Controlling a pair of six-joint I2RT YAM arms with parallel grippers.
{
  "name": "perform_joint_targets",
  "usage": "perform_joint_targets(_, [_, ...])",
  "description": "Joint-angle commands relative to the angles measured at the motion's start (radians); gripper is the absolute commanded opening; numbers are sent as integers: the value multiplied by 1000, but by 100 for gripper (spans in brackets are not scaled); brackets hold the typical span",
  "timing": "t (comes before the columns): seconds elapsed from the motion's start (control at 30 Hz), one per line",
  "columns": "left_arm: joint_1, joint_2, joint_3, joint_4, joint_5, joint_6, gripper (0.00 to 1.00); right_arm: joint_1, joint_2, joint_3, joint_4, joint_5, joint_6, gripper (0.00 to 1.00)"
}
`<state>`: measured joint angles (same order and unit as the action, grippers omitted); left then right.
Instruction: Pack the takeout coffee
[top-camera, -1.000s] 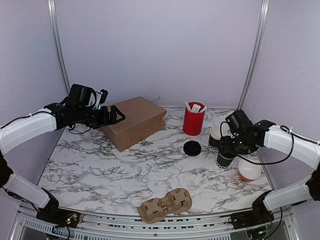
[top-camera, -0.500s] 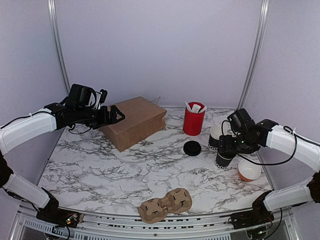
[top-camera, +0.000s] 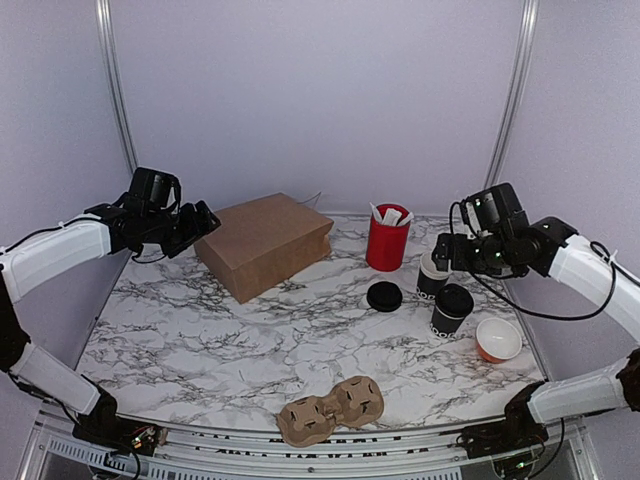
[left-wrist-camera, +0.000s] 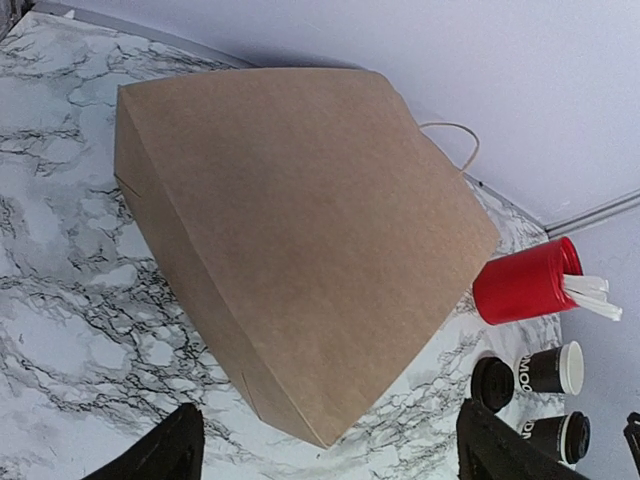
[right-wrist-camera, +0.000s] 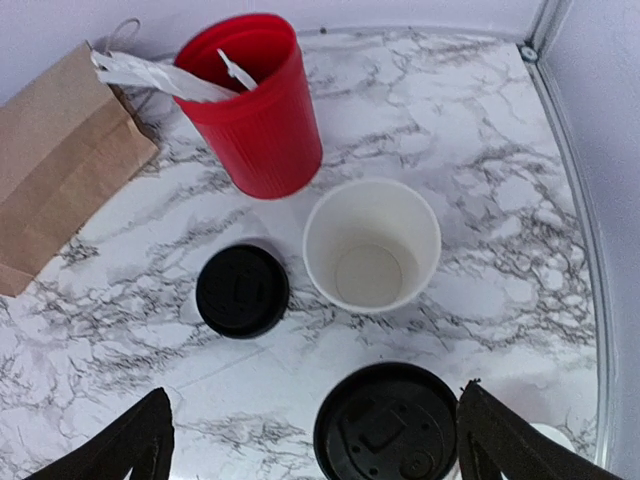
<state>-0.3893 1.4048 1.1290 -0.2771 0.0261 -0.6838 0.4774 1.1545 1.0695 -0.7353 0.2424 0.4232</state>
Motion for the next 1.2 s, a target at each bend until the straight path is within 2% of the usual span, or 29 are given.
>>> perform_joint_targets(0.0, [39,63,2,8,-25,-85,82,-5,62,105,122,-111,-83,95])
perform_joint_targets(0.23, [89,185,54,73,-10,-130,54,-5,179,205,234,-228,-119,94])
perform_joint_targets(0.33, [100,242,85,86,-12,-149,45,-5,214,238,255,-260,-130,94])
perform_joint_targets(0.63, [103,364,155,117,-27,-183,29,-4,240,248,295,-331,-148,94])
perform_joint_targets(0.83, [103,405,158,137,-37,-217,25,-4,255,257,307,-386,-153,94])
perform_joint_targets(1.1, [103,381,115,173,-50,-227,0,27,324,313,285,-441,-171,94])
perform_joint_targets(1.17, [103,362,103,174,-52,-217,0,47,332,322,284,-419,-176,94])
